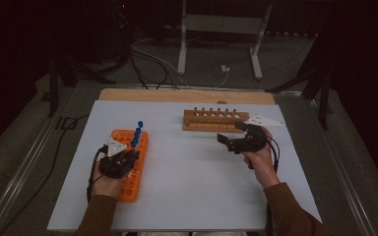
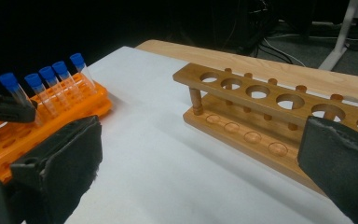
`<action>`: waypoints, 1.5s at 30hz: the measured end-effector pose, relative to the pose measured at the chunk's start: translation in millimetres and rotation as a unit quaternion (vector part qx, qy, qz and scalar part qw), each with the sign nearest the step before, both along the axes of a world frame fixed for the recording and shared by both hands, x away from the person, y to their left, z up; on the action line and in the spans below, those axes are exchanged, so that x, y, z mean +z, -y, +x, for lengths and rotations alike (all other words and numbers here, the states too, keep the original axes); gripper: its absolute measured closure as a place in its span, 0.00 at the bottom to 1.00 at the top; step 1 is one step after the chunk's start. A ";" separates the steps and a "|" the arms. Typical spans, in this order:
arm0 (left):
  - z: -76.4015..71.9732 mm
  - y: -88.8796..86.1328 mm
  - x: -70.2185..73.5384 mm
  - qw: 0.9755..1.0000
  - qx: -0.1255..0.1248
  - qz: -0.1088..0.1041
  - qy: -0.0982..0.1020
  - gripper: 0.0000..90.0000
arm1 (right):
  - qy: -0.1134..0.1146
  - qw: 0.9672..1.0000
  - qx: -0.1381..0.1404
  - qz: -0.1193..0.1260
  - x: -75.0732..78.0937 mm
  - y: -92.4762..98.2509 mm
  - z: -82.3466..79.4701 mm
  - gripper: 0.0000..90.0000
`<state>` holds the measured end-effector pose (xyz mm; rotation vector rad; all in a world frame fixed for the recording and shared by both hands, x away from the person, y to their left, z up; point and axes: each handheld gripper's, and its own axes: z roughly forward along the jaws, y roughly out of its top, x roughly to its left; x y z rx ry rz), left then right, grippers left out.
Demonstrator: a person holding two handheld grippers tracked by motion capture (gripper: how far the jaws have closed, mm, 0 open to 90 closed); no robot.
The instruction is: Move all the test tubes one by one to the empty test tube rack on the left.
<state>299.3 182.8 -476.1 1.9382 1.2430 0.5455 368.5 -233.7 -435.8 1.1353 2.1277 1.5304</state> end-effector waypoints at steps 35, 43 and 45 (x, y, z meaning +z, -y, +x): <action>-25.8 -13.5 21.3 0.984 -0.031 -0.095 0.147 0.46 | 0.047 0.998 0.005 -0.048 -12.1 5.1 -46.3 0.00; -27.0 -20.4 20.9 0.983 0.003 -0.096 0.159 0.26 | 0.060 0.998 -0.014 -0.030 -20.2 19.6 -60.8 0.00; -27.3 -22.0 20.6 0.982 0.011 -0.095 0.160 0.22 | 0.066 0.997 -0.023 -0.033 -20.0 25.4 -63.6 0.00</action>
